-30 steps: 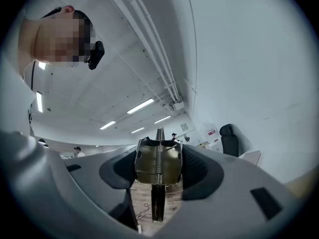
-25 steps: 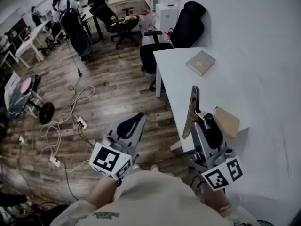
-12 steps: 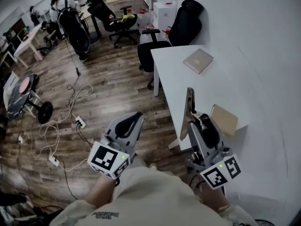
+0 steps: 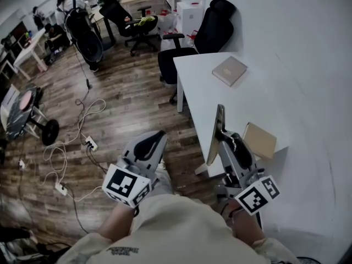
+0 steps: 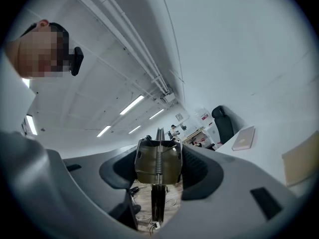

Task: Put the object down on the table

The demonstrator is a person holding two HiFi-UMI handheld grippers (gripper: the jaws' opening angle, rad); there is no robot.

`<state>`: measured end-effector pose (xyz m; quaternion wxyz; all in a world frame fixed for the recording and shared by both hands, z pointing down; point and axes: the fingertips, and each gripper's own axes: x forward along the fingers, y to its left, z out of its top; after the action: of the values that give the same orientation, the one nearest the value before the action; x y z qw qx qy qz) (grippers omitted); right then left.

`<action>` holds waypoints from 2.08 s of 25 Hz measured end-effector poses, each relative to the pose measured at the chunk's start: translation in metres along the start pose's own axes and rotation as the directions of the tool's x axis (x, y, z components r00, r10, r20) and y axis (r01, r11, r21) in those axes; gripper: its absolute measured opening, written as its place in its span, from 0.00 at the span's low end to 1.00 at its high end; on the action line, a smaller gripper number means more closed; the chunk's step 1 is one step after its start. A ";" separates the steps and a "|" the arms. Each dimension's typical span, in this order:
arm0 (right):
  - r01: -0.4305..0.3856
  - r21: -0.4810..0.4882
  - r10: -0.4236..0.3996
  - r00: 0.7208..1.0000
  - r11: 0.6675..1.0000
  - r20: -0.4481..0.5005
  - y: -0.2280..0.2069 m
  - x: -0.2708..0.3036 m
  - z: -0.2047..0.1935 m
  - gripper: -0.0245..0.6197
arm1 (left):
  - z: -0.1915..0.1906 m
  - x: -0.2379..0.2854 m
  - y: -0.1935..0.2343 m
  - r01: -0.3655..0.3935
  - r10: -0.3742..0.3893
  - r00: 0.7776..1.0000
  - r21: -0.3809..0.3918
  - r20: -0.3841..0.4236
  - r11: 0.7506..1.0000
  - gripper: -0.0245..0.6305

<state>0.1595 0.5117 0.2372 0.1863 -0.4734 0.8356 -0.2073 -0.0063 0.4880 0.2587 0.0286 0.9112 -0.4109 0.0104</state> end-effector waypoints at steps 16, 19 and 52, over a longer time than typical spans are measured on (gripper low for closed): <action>0.047 0.156 -0.038 0.998 0.987 -0.056 -0.070 0.131 -0.033 0.42 | -0.027 0.081 0.106 0.019 -0.020 0.999 -0.018 -0.044 1.000 0.07; 0.072 0.195 -0.058 0.996 0.978 -0.074 -0.087 0.173 -0.041 0.42 | -0.032 0.103 0.143 0.027 -0.028 0.998 -0.032 -0.053 0.999 0.07; 0.417 0.644 -0.469 0.877 0.641 -0.101 -0.331 0.512 -0.115 0.42 | -0.095 0.338 0.447 0.144 -0.166 0.957 -0.105 -0.238 0.984 0.07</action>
<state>0.0906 -0.0674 0.4481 0.3129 -0.5764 0.5619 -0.5042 -0.1170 -0.0548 0.3877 0.1191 0.9302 -0.3316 0.1029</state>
